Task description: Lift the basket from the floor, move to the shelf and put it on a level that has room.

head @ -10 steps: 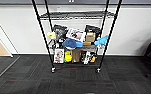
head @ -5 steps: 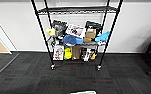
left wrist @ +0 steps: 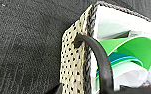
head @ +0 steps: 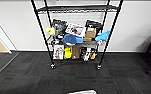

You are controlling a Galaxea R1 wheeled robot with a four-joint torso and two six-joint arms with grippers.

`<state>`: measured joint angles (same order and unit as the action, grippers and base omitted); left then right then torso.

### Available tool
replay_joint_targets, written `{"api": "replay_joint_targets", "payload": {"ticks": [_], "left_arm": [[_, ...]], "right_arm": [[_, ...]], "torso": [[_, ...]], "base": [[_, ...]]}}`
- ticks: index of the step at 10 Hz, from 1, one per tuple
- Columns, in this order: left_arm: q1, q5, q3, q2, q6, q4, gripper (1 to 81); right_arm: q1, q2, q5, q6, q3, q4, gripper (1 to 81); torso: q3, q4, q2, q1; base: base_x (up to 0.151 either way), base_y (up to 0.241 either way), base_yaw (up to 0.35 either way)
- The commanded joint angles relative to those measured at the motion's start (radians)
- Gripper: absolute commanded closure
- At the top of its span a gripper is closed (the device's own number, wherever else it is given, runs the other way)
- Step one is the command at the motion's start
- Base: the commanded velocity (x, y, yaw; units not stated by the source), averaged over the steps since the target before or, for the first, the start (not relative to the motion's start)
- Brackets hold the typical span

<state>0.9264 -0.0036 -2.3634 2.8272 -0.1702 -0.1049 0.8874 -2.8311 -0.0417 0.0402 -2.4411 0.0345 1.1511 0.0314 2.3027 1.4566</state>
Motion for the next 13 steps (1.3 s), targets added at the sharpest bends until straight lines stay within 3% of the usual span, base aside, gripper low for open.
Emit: {"api": "replay_joint_targets", "payload": {"ticks": [1, 5, 6, 8, 9, 13], "left_arm": [[-0.091, 0.019, 0.015, -0.006, 0.0, 0.001, 1.0], [-0.091, 0.016, 0.015, 0.002, 0.0, -0.006, 1.0], [-0.091, 0.016, 0.015, 0.003, 0.0, -0.004, 81.1], [-0.091, 0.014, 0.015, 0.006, 0.0, -0.004, 81.1], [-0.09, 0.016, 0.015, 0.009, 0.0, -0.005, 81.1], [-0.082, 0.031, 0.088, -0.032, -0.002, -0.009, 81.1]], "right_arm": [[-0.138, 0.009, -0.026, 0.042, 0.019, -0.028, 1.0], [-0.141, 0.009, -0.026, 0.066, 0.039, -0.028, 1.0], [-0.138, 0.011, -0.026, 0.066, 0.042, -0.028, 1.0], [-0.135, 0.011, -0.026, 0.066, 0.045, -0.028, 1.0], [-0.135, 0.012, -0.026, 0.066, 0.048, -0.03, 81.1], [-0.123, 0.023, -0.026, 0.095, 0.057, -0.03, 81.1]], "torso": [[0.0, 0.0, 0.0, 0.0], [0.0, 0.0, 0.0, 0.0], [0.0, 0.0, 0.0, 0.0], [0.0, 0.0, 0.0, 0.0], [0.0, 0.0, 0.0, 0.0], [0.0, 0.0, 0.0, 0.0]], "base": [[0.0, 0.0, 0.0], [0.0, 0.0, 0.0], [0.0, 0.0, 0.0], [0.0, 0.0, 0.0], [0.0, 0.0, 0.0], [0.0, 0.0, 0.0]]}}
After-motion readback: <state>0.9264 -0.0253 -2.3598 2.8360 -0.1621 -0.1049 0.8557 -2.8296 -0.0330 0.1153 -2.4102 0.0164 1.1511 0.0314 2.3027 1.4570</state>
